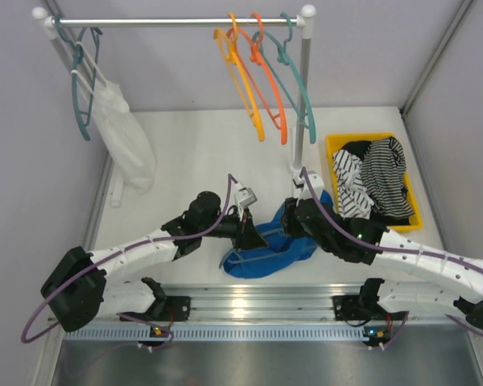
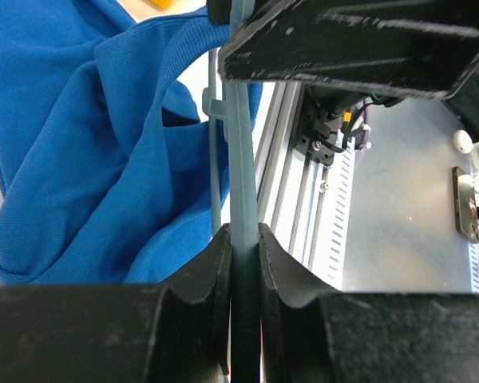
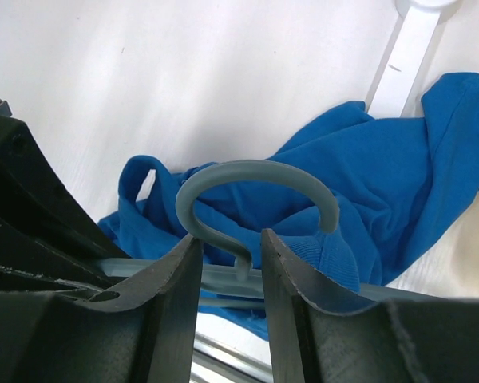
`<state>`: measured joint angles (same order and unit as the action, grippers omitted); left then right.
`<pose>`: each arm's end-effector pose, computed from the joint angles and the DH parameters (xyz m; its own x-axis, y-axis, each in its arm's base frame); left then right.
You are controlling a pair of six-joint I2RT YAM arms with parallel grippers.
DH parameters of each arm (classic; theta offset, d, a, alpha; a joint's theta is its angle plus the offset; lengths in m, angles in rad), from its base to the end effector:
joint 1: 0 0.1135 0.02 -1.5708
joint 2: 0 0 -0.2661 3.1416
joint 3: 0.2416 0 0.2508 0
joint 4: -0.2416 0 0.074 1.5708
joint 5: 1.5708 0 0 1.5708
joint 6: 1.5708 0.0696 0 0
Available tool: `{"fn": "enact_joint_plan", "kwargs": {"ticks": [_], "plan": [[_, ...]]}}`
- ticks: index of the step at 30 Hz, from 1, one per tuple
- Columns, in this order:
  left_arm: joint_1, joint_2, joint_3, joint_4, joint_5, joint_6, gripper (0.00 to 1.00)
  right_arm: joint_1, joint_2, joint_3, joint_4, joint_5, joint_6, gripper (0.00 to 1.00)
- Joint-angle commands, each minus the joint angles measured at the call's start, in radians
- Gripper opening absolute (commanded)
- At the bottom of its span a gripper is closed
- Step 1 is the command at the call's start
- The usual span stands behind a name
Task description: Place the tank top on the hanger
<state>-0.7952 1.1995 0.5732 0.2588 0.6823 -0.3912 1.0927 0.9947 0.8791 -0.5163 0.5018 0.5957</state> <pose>0.1615 -0.2274 0.2214 -0.6009 0.1902 -0.7763 0.7973 0.2117 -0.5653 0.1368 0.1913 0.2884 -0.5615 -0.0144 -0.8273 -0.3440 0.9134 0.2176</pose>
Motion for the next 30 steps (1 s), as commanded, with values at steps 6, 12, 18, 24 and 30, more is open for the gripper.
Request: {"fn": "enact_joint_plan", "kwargs": {"ticks": [6, 12, 18, 24, 30], "plan": [[-0.015, -0.041, 0.040, 0.091, -0.007, 0.014, 0.00, 0.036, 0.007, -0.055, 0.084, 0.078, 0.027, 0.32], [-0.018, -0.038, 0.039, 0.085, -0.010, 0.009, 0.00, 0.042, -0.002, -0.078, 0.102, 0.126, 0.026, 0.07], [-0.019, -0.031, 0.050, 0.043, -0.118, -0.046, 0.33, 0.073, 0.012, -0.080, 0.091, 0.181, 0.023, 0.00], [-0.019, -0.095, 0.056, -0.021, -0.275, -0.078, 0.49, 0.116, 0.016, -0.071, 0.056, 0.245, 0.030, 0.00], [-0.018, -0.192, 0.074, -0.188, -0.585, -0.113, 0.64, 0.122, -0.013, -0.098, 0.053, 0.250, 0.039, 0.00]]}}
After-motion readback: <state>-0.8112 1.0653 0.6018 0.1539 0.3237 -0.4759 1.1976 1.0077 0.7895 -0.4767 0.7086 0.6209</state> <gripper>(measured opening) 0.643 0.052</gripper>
